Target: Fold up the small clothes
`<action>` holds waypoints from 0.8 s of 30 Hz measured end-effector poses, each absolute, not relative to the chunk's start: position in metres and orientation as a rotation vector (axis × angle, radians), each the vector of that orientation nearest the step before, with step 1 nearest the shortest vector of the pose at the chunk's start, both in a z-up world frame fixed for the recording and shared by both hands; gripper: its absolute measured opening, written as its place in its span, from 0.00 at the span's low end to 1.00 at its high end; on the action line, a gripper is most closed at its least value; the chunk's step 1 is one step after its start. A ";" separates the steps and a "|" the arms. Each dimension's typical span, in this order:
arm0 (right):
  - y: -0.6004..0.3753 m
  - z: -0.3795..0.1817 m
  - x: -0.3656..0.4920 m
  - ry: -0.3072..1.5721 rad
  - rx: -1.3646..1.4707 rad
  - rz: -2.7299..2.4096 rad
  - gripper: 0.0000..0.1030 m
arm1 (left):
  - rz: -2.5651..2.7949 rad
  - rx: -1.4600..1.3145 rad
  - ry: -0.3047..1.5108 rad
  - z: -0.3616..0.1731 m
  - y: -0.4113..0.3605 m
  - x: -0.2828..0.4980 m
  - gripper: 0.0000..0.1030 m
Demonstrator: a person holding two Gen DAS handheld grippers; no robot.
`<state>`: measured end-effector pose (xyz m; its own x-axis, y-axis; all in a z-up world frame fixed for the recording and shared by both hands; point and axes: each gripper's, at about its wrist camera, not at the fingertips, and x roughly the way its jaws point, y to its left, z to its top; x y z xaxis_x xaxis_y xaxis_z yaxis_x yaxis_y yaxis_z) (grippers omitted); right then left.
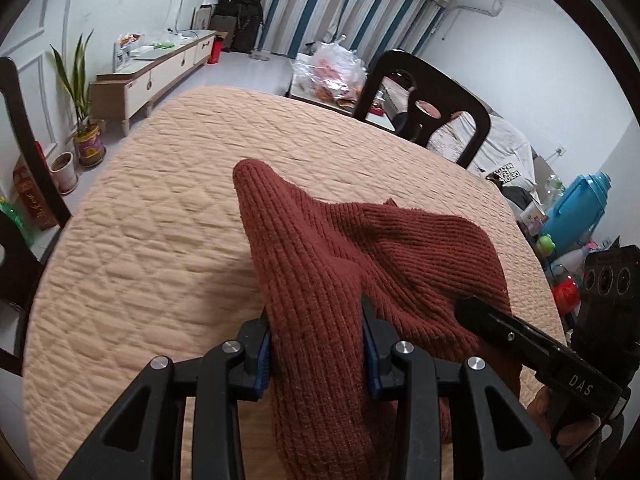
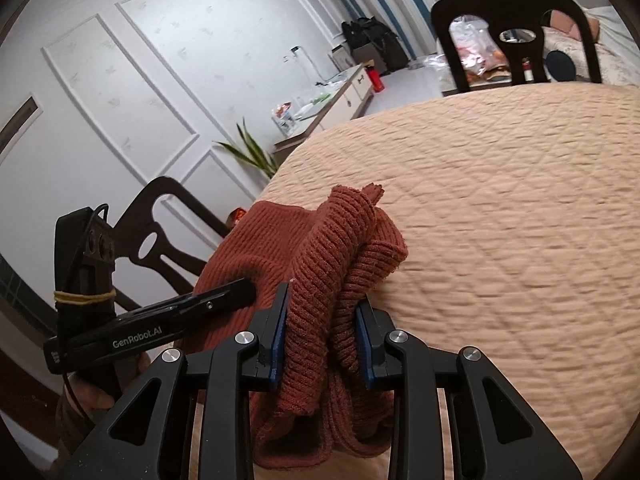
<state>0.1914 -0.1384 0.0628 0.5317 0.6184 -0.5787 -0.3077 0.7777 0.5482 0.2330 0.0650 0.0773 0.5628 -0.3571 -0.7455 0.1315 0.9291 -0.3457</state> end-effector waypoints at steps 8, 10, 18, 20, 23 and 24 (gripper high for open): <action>-0.104 0.051 0.197 0.868 0.459 0.593 0.29 | -0.267 -0.242 0.929 0.069 0.096 0.243 0.37; -0.097 0.049 0.195 0.872 0.442 0.580 0.29 | -0.267 -0.245 0.942 0.063 0.101 0.244 0.37; -0.095 0.037 0.193 0.921 0.433 0.515 0.29 | -0.277 -0.256 0.972 0.049 0.115 0.245 0.41; -0.094 0.036 0.192 0.930 0.420 0.500 0.30 | -0.271 -0.228 0.966 0.050 0.113 0.243 0.43; -0.093 0.034 0.191 0.940 0.391 0.473 0.32 | -0.267 -0.224 0.969 0.050 0.112 0.242 0.47; -0.093 0.034 0.190 0.940 0.380 0.468 0.33 | -0.260 -0.223 0.972 0.049 0.114 0.242 0.52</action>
